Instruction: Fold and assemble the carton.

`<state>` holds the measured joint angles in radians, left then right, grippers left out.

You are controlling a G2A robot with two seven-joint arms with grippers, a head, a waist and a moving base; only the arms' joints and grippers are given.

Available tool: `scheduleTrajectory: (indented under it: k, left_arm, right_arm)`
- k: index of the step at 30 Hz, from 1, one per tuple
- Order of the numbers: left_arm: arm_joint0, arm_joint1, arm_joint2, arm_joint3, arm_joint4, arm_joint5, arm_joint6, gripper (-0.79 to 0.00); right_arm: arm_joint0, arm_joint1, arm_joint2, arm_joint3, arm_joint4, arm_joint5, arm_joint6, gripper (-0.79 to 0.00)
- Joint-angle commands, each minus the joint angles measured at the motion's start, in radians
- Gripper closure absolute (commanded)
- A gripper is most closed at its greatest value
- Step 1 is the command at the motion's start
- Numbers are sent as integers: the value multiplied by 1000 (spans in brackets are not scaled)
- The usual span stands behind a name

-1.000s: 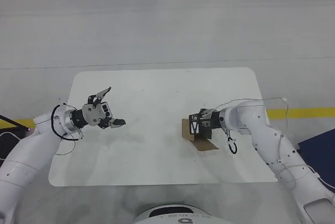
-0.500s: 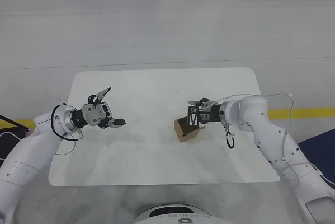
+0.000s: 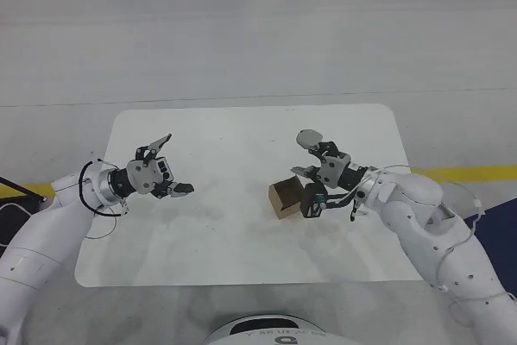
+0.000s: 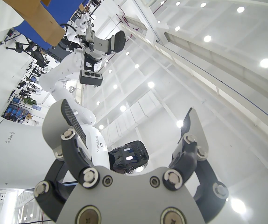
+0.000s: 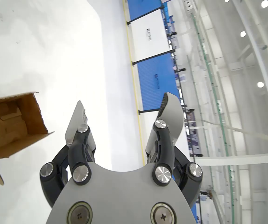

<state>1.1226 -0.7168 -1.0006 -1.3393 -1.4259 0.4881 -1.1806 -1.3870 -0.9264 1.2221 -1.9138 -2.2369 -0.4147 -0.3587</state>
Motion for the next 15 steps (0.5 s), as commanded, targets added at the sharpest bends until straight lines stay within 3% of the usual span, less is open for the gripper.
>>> scheduleTrajectory:
  k: [1, 2, 4, 6, 15]
  left_arm:
    - [0, 0, 0, 0, 0, 0, 0, -785]
    - [0, 0, 0, 0, 0, 0, 0, -785]
    - [0, 0, 0, 0, 0, 0, 0, -785]
    - [0, 0, 0, 0, 0, 0, 0, -785]
    - [0, 0, 0, 0, 0, 0, 0, -785]
  right_arm:
    - [-66, 10, 43, -3, -32, 50, -48, -690]
    - [-94, 14, 63, -8, -44, 70, -68, -693]
    - [-143, 20, 101, -15, -45, 120, -97, -785]
    - [-185, 19, 129, -20, 2, 182, -93, -785]
    - [-185, 19, 129, -20, 2, 182, -93, -785]
